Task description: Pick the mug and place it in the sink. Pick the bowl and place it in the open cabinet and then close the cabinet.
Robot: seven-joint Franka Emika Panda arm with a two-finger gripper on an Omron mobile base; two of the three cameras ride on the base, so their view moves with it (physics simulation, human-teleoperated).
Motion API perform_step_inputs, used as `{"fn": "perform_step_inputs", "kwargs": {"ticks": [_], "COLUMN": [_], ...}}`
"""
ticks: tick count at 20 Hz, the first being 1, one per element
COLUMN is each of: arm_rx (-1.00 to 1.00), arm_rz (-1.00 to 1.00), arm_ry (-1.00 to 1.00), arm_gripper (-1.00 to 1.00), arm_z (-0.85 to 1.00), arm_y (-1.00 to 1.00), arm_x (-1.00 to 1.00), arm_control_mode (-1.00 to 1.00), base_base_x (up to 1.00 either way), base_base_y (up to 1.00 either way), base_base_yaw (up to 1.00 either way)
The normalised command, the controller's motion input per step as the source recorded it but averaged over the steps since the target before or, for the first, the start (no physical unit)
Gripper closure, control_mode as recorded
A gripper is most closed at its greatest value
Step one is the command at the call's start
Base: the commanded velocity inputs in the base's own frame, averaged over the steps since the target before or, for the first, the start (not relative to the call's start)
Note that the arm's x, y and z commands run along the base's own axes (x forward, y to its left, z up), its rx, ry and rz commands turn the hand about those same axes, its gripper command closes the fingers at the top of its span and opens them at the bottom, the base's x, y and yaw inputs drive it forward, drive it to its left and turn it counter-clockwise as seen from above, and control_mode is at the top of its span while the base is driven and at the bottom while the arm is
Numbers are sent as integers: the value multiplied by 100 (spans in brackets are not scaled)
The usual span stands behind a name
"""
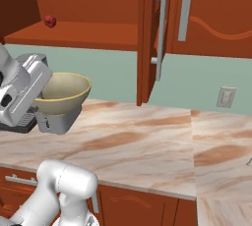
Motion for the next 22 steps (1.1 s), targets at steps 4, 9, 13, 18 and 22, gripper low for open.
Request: {"fn": "perform_step_inputs", "kwargs": {"ticks": [4, 9, 13, 18, 22], "arm_rx": [1, -3, -4, 0, 0], "arm_rz": [8, 24, 17, 3, 0], "arm_ry": [-22, -22, -10, -11, -12], "arm_gripper": [100, 100, 100, 100, 100], "arm_z": [46, 54, 43, 24, 9], "arm_y": [-11, 0, -3, -12, -4], "arm_x": [0, 15, 52, 59, 66], "arm_control_mode": [-100, -100, -100, -100, -100], "base_base_x": [0, 0, 0, 0, 0], "base_base_y": [0, 0, 0, 0, 0], "base_base_yaw": [0, 0, 0, 0, 0]}}
